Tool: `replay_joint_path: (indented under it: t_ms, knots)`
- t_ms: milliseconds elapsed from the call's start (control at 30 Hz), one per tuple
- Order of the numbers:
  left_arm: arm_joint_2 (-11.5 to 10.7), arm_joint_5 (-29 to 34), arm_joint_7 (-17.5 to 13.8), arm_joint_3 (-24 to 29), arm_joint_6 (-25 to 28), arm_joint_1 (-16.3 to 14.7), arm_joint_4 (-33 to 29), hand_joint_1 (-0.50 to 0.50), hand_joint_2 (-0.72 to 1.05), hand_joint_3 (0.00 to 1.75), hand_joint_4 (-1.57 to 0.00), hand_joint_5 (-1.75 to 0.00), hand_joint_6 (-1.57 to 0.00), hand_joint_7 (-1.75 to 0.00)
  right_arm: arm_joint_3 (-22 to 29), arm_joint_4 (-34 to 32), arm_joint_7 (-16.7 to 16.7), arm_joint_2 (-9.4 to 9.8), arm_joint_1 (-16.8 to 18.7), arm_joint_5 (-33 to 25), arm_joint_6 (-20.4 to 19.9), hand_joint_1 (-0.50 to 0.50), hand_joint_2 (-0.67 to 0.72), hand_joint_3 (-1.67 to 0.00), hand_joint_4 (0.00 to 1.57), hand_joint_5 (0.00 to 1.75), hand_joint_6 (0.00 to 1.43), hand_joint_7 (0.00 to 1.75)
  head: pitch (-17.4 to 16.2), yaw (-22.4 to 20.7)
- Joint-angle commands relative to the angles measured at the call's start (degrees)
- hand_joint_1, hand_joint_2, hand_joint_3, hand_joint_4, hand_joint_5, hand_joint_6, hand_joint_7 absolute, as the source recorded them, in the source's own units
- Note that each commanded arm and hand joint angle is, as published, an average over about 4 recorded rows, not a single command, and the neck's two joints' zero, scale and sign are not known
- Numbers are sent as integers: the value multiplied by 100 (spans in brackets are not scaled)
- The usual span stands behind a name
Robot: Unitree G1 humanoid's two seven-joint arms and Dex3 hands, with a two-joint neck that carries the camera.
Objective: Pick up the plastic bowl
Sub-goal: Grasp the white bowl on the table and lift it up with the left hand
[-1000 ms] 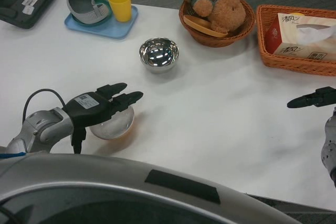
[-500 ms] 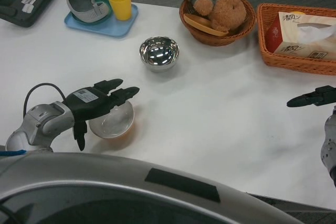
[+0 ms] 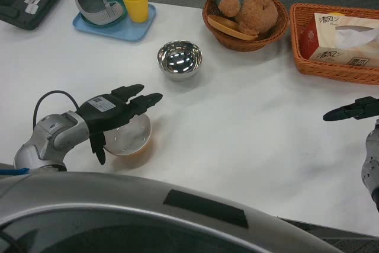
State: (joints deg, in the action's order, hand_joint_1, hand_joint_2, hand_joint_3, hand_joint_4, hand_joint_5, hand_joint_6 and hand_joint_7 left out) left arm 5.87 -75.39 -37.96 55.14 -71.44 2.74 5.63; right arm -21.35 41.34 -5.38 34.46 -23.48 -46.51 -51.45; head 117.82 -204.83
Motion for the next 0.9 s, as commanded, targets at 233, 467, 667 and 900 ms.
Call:
replay_joint_path:
  t_ms: [233, 467, 667, 900]
  knots:
    - [121, -340, 25, 5, 16, 146, 312, -48, 16, 0, 0, 0, 0, 0, 2, 15, -24, 52, 63, -32, -50, -46, 72, 0, 0, 0, 0, 0, -12, -6]
    - [151, -573, 17, -25, 95, 170, 369, -49, 27, 0, 0, 0, 0, 0, 4, 10, -24, 48, 63, -34, -50, -46, 72, 0, 0, 0, 0, 0, -17, -8]
    - [138, -582, -124, -236, 302, 161, 369, -50, 36, 0, 0, 0, 0, 0, 8, 6, -24, 43, 63, -34, -50, -46, 72, 0, 0, 0, 0, 0, -4, -12]
    - [96, -303, -192, -419, 335, 121, 417, -50, 65, 0, 0, 0, 0, 0, 8, -12, -24, 43, 63, -27, -50, -46, 72, 0, 0, 0, 0, 0, 10, -8]
